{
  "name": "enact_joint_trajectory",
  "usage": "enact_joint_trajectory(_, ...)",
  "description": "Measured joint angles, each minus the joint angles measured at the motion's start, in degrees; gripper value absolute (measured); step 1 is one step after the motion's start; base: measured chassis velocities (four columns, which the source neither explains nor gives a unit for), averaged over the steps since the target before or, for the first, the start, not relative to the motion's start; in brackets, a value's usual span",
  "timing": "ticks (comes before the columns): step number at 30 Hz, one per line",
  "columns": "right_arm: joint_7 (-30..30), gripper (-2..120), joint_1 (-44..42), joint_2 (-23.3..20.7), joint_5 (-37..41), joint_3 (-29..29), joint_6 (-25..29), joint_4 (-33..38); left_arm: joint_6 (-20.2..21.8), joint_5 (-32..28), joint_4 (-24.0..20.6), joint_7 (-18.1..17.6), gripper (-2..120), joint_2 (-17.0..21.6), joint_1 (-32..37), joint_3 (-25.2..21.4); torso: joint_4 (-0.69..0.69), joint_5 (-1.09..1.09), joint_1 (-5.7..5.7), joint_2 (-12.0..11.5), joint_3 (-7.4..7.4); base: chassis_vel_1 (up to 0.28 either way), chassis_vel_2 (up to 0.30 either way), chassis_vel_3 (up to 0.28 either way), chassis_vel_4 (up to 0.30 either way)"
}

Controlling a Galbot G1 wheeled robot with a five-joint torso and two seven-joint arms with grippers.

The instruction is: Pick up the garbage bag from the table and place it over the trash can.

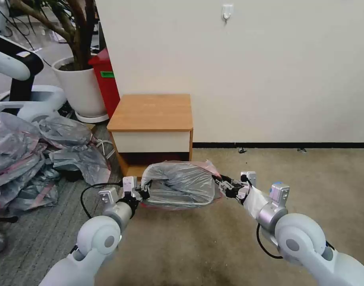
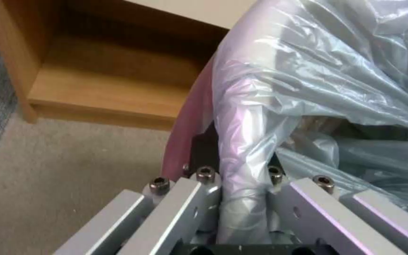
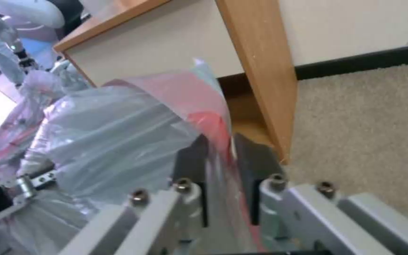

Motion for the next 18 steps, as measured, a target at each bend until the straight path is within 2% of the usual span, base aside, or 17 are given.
enact_joint_trajectory(2, 0.0, 9, 0.0, 0.0, 0.2, 0.1, 0.0, 0.1, 0.0, 0.0, 0.0, 0.0, 3, 0.0, 0.0, 0.0, 0.0, 0.0, 0.0, 0.0, 0.0, 0.0, 0.0, 0.0, 0.0)
enact_joint_trajectory(4, 0.2, 0, -0.1, 0.0, 0.4, 0.3, 0.2, 0.2, 0.0, 0.0, 0.0, 0.0, 3, 0.0, 0.0, 0.1, 0.0, 0.0, 0.0, 0.0, 0.0, 0.0, 0.0, 0.0, 0.0)
enact_joint_trajectory(18, 0.5, 0, 0.2, 0.1, 0.7, 0.2, 1.3, 0.1, 0.1, 0.4, -0.5, 0.3, 3, 0.0, 0.8, 0.5, 0.0, 0.0, 0.0, 0.0, 0.0, 0.0, 0.0, 0.0, 0.0)
